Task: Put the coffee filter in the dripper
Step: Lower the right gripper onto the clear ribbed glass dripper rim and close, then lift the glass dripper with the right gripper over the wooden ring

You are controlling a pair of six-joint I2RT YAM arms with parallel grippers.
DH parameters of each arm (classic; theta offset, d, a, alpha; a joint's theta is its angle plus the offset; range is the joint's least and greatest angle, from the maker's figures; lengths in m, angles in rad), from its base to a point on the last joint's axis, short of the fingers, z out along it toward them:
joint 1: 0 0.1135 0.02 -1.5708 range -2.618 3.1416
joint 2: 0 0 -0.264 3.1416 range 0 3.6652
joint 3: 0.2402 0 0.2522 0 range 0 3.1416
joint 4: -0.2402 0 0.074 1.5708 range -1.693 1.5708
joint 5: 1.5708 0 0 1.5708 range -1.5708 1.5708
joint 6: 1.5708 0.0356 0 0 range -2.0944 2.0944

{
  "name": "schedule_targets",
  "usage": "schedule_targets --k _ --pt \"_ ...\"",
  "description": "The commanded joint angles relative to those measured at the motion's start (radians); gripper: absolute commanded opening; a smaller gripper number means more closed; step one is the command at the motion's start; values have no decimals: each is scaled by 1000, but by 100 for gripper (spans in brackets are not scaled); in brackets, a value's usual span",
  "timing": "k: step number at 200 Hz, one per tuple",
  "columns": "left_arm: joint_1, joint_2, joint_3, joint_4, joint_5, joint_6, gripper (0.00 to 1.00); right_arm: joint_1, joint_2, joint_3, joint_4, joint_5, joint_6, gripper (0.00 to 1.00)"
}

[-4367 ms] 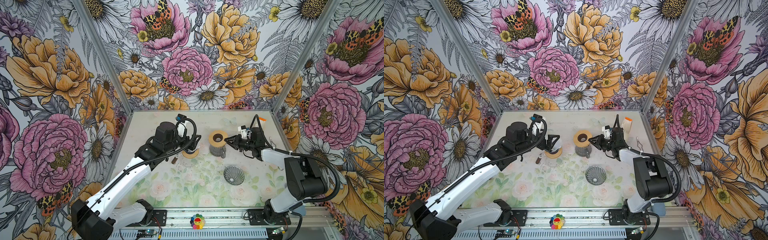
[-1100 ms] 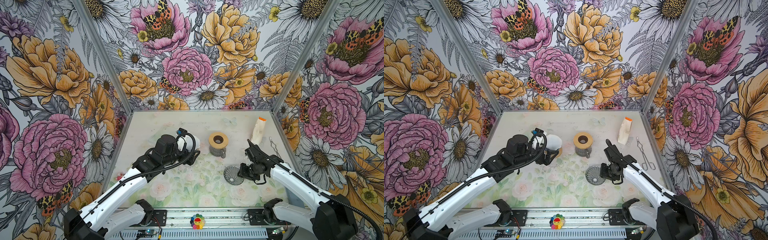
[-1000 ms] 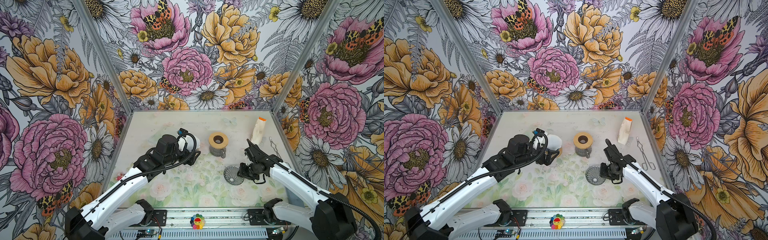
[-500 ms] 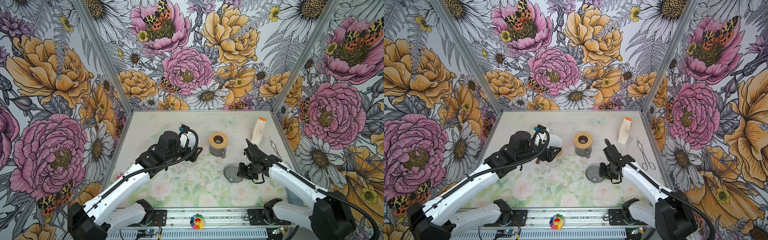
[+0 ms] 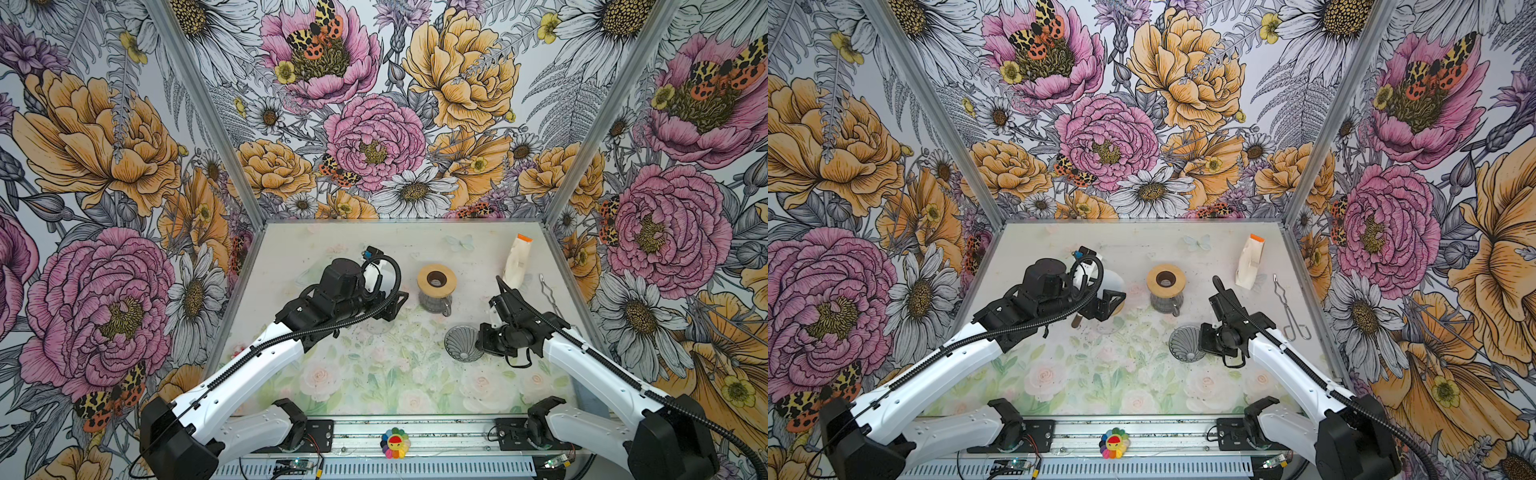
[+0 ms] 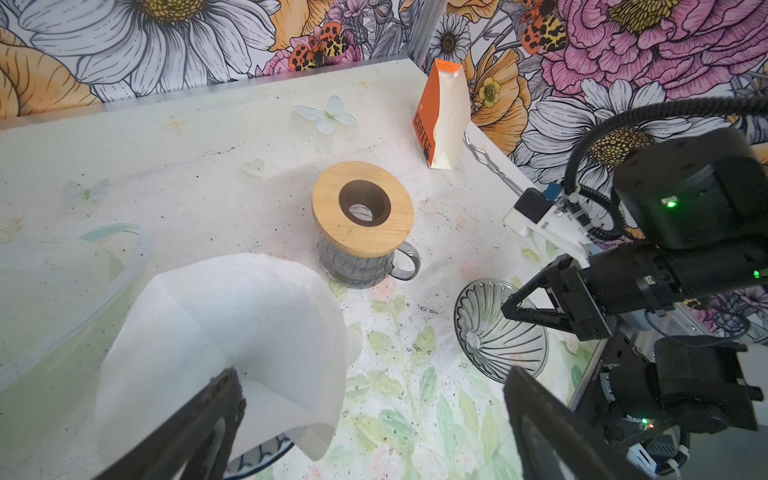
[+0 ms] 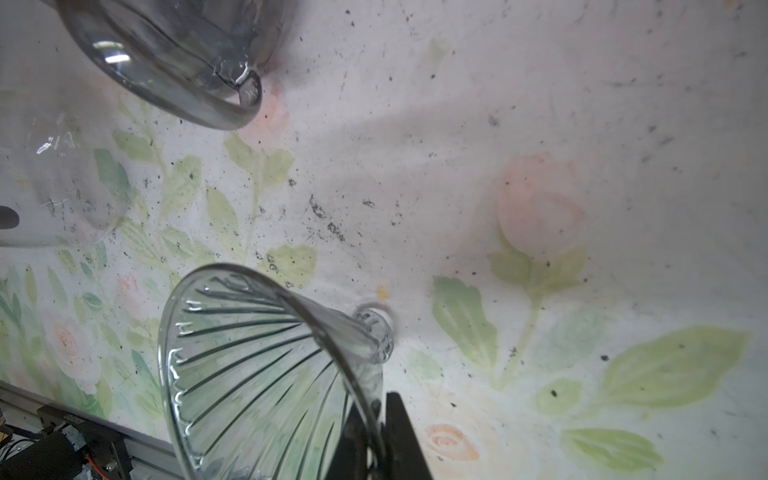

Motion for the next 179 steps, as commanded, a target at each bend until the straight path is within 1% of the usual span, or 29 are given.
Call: schedule_targets --k 1,47,78,102,146,179 --pt "-8 6 35 27 12 -7 99 3 -26 3 29 10 -12 9" --pt "-10 11 58 29 8 -12 99 3 -53 25 31 15 -20 7" --pt "-16 30 110 25 27 -34 99 -1 -115 62 28 44 -33 5" --pt "-20 42 162 26 22 -40 99 -12 -129 117 28 29 -65 5" --pt "-20 97 259 1 24 -47 99 -18 -88 262 28 23 -130 4" --pt "-20 161 329 -28 14 -34 99 -23 -11 391 29 32 -172 4"
